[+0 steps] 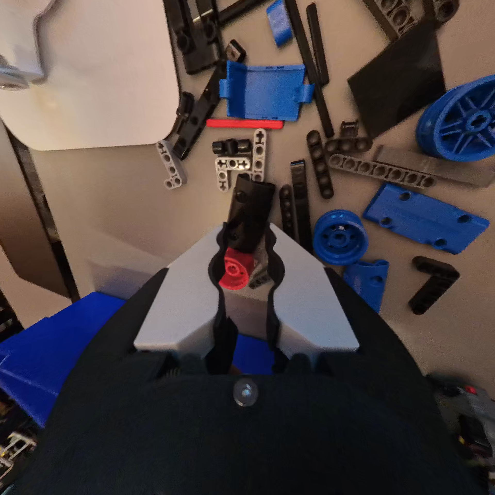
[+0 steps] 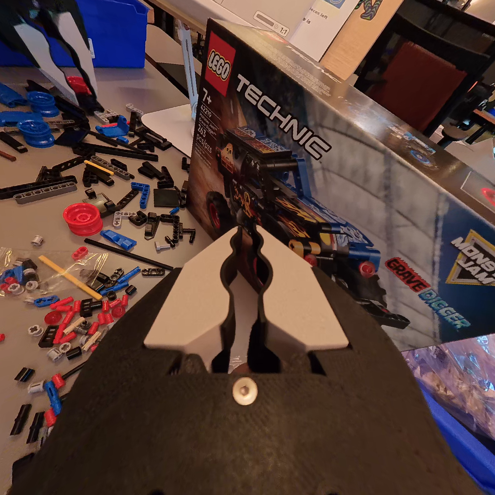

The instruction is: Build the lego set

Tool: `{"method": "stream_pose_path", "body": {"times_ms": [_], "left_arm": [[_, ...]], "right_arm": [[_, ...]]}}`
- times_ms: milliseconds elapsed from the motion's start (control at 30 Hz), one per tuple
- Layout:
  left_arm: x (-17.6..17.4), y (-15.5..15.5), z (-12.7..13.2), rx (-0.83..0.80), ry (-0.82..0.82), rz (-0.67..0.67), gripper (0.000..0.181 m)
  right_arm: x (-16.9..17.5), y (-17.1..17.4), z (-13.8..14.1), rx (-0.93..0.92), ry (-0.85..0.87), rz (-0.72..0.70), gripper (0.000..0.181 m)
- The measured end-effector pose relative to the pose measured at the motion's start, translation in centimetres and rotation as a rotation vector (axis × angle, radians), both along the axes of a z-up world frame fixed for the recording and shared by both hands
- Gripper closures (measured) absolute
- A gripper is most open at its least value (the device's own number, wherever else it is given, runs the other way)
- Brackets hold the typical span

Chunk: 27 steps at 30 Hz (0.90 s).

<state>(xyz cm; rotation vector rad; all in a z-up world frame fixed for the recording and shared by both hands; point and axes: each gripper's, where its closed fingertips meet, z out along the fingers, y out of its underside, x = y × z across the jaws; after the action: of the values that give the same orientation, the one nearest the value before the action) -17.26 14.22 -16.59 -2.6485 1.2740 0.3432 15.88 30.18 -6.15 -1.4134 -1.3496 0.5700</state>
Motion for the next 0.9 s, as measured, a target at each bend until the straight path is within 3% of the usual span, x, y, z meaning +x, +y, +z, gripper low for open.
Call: {"method": "stream_pose_path", "body": {"times_ms": [233, 533, 767, 900], "left_arm": [[-0.9, 0.8, 1.3, 0.064, -0.018, 0.048, 0.174], [-2.4, 1.5, 2.2, 0.087, -0.068, 0.142, 0.174], [-3.5, 1.2, 1.1, 0.035, 0.087, 0.132, 0.180], [-3.0, 0.2, -0.3, -0.025, 0.116, 0.109, 0.171]], "right_arm": [[-0.2, -0.1, -0.4, -0.004, -0.010, 0.004, 0.175], [-0.2, 0.0, -0.3, -0.002, -0.007, 0.002, 0.175], [-0.1, 0.1, -0.3, -0.002, -0.012, -0.001, 0.175], [-0.1, 0.2, -0.6, -0.006, -0.020, -0.001, 0.175]]}}
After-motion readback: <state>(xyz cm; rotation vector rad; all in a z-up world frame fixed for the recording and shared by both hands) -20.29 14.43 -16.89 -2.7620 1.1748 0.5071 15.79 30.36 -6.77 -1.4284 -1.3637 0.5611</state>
